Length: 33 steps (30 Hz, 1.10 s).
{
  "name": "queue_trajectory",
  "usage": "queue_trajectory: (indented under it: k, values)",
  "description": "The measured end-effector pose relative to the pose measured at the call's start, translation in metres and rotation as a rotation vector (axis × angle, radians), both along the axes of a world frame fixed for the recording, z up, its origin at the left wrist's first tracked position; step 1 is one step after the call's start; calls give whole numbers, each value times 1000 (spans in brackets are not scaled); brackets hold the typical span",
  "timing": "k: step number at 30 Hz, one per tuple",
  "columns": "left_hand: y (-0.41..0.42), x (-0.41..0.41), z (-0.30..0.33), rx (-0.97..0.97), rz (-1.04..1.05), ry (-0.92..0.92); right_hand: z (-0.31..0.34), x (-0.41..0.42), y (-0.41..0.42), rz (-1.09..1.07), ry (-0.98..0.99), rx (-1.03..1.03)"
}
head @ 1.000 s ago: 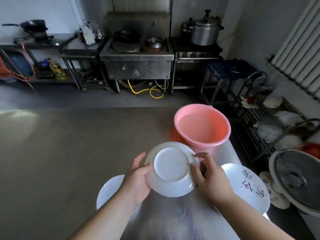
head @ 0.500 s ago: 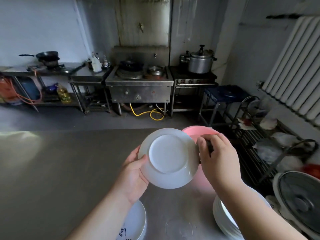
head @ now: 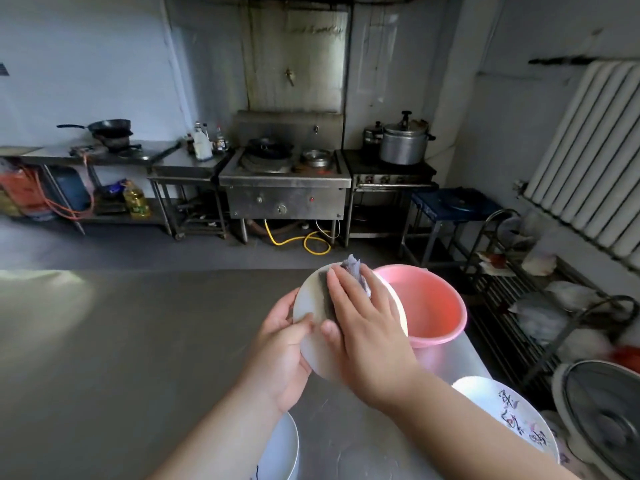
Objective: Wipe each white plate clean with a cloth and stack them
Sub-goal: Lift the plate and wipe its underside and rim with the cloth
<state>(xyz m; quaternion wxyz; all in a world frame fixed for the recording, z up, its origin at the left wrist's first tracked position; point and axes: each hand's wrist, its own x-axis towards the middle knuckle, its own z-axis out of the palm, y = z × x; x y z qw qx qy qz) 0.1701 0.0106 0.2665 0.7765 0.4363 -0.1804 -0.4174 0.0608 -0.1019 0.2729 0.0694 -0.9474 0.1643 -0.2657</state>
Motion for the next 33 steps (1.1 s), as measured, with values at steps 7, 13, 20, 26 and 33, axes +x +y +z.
queue_trajectory:
  k: [7, 13, 20, 26, 33]
  values:
    - [6, 0, -4, -2, 56, 30, -31, -32, 12, 88, 165, -170]
    - [7, -4, 1, -48, 37, 54, 3, -20, -6, -58, 217, -174]
    - [10, -7, -4, -86, 47, 97, -9, -38, 2, 45, 162, -179]
    - [11, -10, 0, -139, 66, 108, -8, -42, -3, -38, 94, -76]
    - [21, -4, 13, -77, 28, 24, -18, -54, -10, -43, -165, 234]
